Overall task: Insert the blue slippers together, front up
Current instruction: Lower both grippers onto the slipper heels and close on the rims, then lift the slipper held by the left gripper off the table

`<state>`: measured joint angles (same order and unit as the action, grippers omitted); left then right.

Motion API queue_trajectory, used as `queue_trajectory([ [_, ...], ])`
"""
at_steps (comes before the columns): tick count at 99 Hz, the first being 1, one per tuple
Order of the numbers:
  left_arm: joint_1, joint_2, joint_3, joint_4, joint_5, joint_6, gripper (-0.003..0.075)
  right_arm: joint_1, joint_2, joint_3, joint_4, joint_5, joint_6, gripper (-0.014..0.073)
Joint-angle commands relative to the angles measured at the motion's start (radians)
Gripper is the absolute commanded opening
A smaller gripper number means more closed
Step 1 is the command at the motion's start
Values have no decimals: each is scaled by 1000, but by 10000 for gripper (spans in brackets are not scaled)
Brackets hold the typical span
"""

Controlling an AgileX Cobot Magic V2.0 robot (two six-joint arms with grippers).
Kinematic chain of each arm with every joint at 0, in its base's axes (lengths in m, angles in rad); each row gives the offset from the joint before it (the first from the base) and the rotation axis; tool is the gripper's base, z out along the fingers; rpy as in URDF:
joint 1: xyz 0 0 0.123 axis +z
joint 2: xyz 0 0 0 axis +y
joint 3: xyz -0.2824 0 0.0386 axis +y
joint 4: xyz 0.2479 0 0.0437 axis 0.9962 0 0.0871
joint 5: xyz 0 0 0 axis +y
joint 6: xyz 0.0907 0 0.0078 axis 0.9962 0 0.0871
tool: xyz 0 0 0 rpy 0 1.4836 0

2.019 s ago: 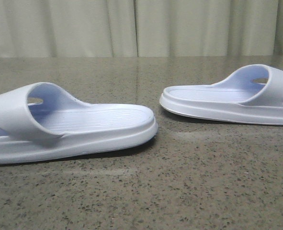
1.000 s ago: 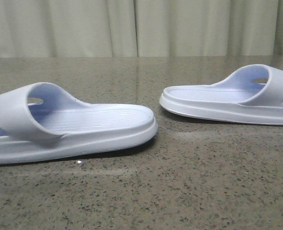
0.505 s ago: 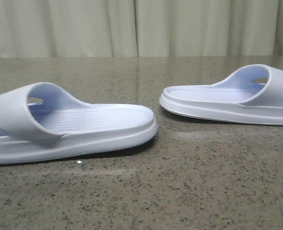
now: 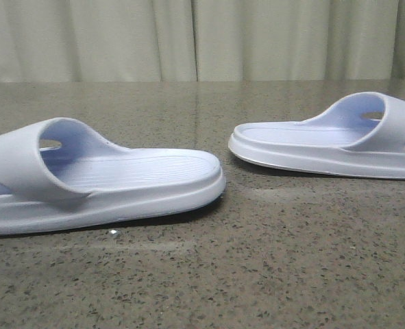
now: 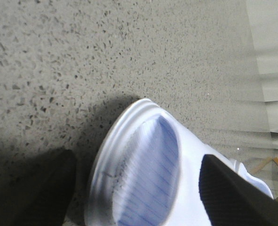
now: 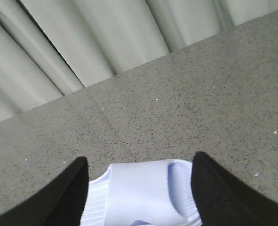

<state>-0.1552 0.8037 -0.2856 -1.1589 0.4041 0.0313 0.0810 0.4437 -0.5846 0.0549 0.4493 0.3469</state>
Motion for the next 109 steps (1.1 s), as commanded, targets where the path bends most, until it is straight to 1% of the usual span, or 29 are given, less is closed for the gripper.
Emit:
queue_trajectory([
  [1, -2, 14, -14, -14, 32, -1, 495, -5, 13, -35, -4, -85, -6, 404],
  [28, -2, 14, -14, -28, 35, -1, 422, -5, 13, -35, -4, -85, -6, 404],
  [48, -2, 51, -14, -42, 36, 4, 412, -5, 13, -35, -4, -85, -6, 404],
  [57, -2, 90, -14, -99, 46, 62, 412, -5, 13, -35, -4, -85, -6, 404],
  [67, -2, 133, -14, -188, 65, 169, 412, -5, 13, -35, -4, -85, -6, 404],
  [78, -2, 162, -14, -226, 73, 214, 407, -5, 13, -35, -4, -87, -6, 404],
  [83, -2, 164, -14, -226, 73, 214, 385, -5, 13, -35, -4, -87, -6, 404],
  [90, -2, 164, -14, -226, 65, 214, 326, -5, 13, -35, -4, -87, -6, 404],
  [109, -2, 164, -14, -224, 45, 235, 106, -5, 13, -35, -4, -87, -6, 404],
])
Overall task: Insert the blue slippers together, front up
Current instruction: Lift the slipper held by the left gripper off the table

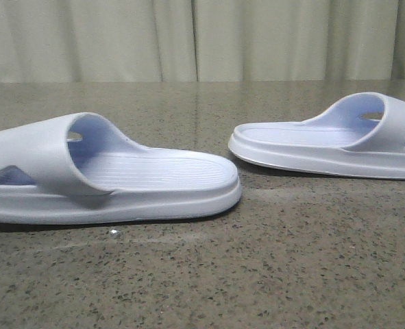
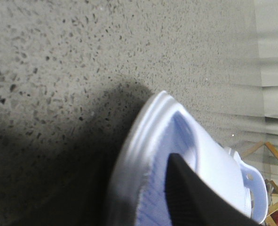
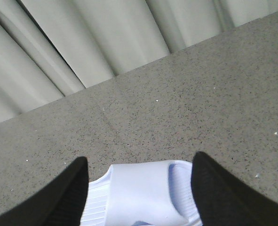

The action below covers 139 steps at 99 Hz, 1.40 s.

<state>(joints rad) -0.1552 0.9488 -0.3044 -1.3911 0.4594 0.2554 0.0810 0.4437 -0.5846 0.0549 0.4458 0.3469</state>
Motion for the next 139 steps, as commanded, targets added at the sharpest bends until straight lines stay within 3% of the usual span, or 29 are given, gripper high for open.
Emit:
queue_trajectory([
  [1, -2, 19, 5, 8, -11, 10, 99, -5, 13, -35, -4, -84, -6, 404],
  [10, -2, 19, 5, 10, -12, 27, 16, -5, 13, -35, -4, -84, -6, 404],
  [32, -2, 19, 5, -17, -15, 46, 16, -5, 13, -35, -4, -84, -6, 404],
  [52, -2, -23, 5, -215, -8, 220, 16, -5, 13, -35, -4, -84, -6, 404],
  [80, -2, -159, -1, -352, 35, 227, 16, -5, 13, -35, -4, -93, -6, 404],
  [139, -2, -219, -94, -334, 51, 227, 16, -5, 50, -35, 30, -130, 26, 404],
])
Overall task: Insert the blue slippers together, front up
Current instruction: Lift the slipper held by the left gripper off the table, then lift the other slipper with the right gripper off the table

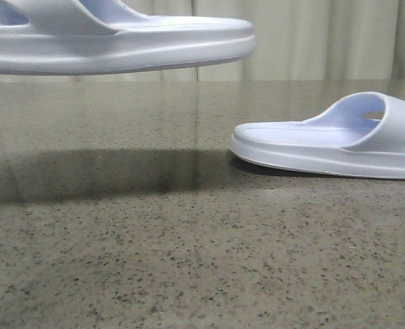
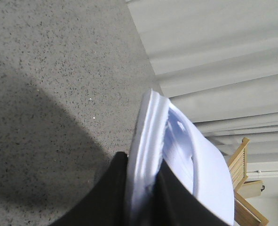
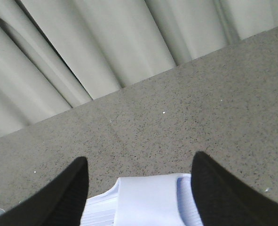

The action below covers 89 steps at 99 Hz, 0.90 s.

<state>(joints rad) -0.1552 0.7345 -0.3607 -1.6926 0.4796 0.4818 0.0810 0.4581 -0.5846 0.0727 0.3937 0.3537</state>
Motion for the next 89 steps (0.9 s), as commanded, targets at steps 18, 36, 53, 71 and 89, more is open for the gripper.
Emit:
queue_trajectory([
  [18, -2, -4, -38, -28, 29, 0, 16, -5, 120, -35, 12, -81, 113, 403],
  [36, -2, -4, -38, -15, 29, 0, 16, -5, 224, -35, 12, -133, 186, 402],
  [53, -2, -4, -38, -12, 29, 0, 16, -28, 330, -35, 12, -146, 266, 402],
  [71, -2, -4, -38, -12, 29, 0, 16, -59, 427, -35, 12, -148, 292, 402],
  [89, -2, -4, -38, -10, 25, 0, 16, -64, 488, -35, 12, -156, 294, 402],
])
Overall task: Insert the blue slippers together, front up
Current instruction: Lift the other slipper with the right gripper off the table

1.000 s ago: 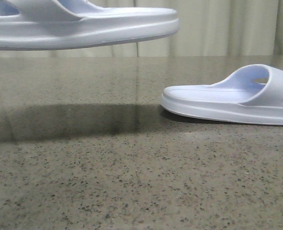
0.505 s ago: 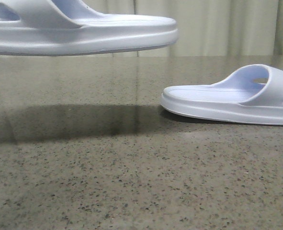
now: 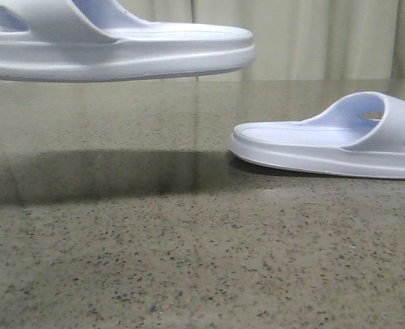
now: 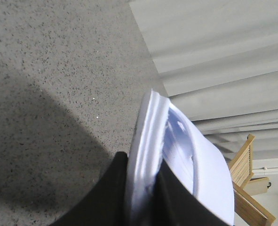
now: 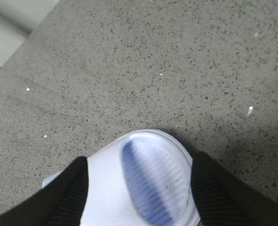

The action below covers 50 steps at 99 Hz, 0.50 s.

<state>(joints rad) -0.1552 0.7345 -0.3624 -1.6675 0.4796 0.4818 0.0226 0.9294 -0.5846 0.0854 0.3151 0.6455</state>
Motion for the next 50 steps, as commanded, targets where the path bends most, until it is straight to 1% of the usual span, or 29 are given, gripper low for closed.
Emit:
queue_trajectory([
  [1, -2, -4, -36, -35, 25, 0, 16, -5, 19, -35, -1, -78, 2, 402],
  [50, -2, 24, -36, -35, 23, 0, 16, -6, 136, -33, -1, -116, 2, 402],
])
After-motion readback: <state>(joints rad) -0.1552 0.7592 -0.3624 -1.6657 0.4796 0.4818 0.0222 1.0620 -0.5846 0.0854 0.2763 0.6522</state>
